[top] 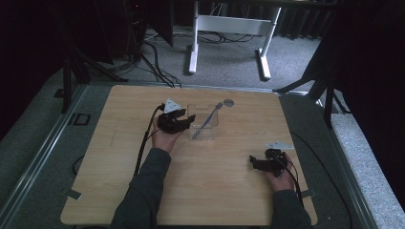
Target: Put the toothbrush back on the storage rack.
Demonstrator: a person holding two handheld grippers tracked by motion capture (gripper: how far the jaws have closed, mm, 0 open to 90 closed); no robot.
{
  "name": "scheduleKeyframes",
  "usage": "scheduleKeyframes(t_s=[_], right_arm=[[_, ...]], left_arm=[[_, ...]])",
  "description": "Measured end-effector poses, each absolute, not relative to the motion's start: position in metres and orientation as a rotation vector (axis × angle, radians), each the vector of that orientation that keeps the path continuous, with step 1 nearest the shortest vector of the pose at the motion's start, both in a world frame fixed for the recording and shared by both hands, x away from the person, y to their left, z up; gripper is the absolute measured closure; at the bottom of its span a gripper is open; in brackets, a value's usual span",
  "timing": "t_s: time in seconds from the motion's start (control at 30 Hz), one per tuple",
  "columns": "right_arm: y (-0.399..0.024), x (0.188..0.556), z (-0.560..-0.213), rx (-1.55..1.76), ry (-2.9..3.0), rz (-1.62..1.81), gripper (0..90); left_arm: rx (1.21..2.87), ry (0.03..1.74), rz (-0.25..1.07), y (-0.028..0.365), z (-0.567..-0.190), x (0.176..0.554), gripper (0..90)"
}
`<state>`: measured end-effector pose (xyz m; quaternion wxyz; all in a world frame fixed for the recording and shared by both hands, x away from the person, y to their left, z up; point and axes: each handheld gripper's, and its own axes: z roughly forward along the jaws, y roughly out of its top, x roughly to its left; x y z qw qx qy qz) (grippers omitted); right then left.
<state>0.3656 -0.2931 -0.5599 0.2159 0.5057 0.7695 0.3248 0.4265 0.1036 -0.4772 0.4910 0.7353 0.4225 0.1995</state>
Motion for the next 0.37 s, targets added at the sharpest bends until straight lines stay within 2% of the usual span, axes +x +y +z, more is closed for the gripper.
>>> scheduleKeyframes(t_s=[0.37], right_arm=[[-0.293, 0.366, -0.56, 1.4, 2.134, 0.9, 12.7]], left_arm=[[1.83, 1.176, 0.484, 0.14, -0.501, 0.42, 42.4]])
